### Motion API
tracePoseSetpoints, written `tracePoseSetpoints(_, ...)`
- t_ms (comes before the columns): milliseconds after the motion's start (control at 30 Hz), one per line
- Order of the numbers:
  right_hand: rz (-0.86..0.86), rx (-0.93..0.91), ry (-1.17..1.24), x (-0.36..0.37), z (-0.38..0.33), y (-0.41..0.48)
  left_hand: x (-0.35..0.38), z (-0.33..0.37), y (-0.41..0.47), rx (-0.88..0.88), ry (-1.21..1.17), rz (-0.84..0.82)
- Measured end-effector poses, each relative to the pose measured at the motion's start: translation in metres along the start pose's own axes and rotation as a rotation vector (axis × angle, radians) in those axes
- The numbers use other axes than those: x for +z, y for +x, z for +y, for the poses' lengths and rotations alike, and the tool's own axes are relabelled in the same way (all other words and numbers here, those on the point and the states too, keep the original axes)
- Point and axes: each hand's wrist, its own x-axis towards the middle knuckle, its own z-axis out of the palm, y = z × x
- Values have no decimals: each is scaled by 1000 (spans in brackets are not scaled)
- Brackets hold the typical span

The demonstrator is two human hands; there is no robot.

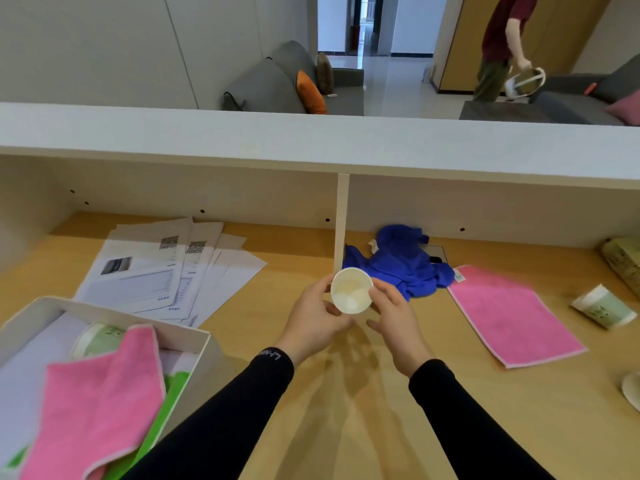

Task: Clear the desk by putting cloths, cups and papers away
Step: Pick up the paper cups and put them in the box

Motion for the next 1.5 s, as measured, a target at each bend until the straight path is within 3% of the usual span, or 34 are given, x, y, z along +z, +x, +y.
tracePoseSetpoints(267, -96, -137, 26, 46, -36, -27, -57, 13, -34, 122, 90, 243)
tracePoseSetpoints(533, -247, -288, -31, 132, -69, -65, -147, 8, -75, 122, 7, 370)
tracePoseSetpoints(767, -412, -103, -173, 207, -54, -98, -218, -37, -117, 61, 43, 424)
tracePoseSetpoints(967, -474, 32, -354, 240, -27, -121, -241, -85, -141, -97, 21, 304)
tracePoseSetpoints(1067, -441, -2, -363, 242, -25, -129, -243, -96, -145, -111, 46, 282)
tracePoseSetpoints(1267, -242, -85, -276, 225, -23, -124, -236, -80, -132, 16, -10, 418)
tracePoseSetpoints(1500, -89, -94, -143, 181, -26, -107, -189, -50, -107, 133, 49, 317)
